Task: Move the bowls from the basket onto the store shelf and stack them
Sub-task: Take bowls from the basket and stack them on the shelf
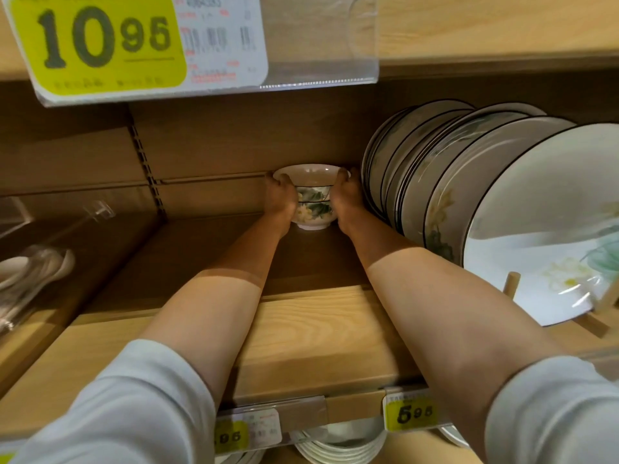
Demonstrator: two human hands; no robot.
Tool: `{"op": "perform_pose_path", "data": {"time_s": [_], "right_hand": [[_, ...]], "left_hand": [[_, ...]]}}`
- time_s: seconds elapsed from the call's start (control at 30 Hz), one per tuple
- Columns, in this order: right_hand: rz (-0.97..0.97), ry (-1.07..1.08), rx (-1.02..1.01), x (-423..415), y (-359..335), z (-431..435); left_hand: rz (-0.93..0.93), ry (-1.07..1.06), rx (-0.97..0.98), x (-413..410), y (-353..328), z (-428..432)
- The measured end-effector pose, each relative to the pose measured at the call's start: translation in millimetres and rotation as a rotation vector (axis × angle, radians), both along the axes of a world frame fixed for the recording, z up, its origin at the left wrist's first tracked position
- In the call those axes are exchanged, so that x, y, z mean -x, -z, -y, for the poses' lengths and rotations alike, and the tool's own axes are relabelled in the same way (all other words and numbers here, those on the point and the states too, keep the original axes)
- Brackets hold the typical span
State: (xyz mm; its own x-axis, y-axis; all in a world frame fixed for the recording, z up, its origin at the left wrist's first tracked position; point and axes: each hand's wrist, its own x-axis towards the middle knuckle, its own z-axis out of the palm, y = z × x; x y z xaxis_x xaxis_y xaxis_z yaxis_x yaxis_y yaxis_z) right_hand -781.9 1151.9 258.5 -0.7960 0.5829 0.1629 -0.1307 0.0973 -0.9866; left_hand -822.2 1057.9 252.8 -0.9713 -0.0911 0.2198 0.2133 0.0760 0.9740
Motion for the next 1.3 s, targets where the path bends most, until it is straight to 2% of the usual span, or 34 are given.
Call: {"op": "perform_pose_path", "data": {"time_s": [0.53,0.67,0.97,1.03,1.2,1.3], "right_hand": [[0.000,-0.043,0.050,-2,-5,4],[0.049,-0.050,0.065,-12,-8,9],[0.121,-0.133,-0.004,-75,-22,22],[0.088,-0.193,0.083,-98,-30,25],[0.013,-0.320,0.462,-170,-25,34],[-0.037,-0.458,0.484,-208,-13,41]], "left_hand": [[0.012,0.025,-0.069,-4,3,-2],[0.070,0.031,-0.070,-10,-4,0],[0.174,-0.010,-0.196,-79,-44,31],[0.207,0.003,-0.215,-109,-51,43],[0.184,0.028,-0.157,-188,-51,80],[0.128,-0.049,-0.197,-239,-35,105]]}}
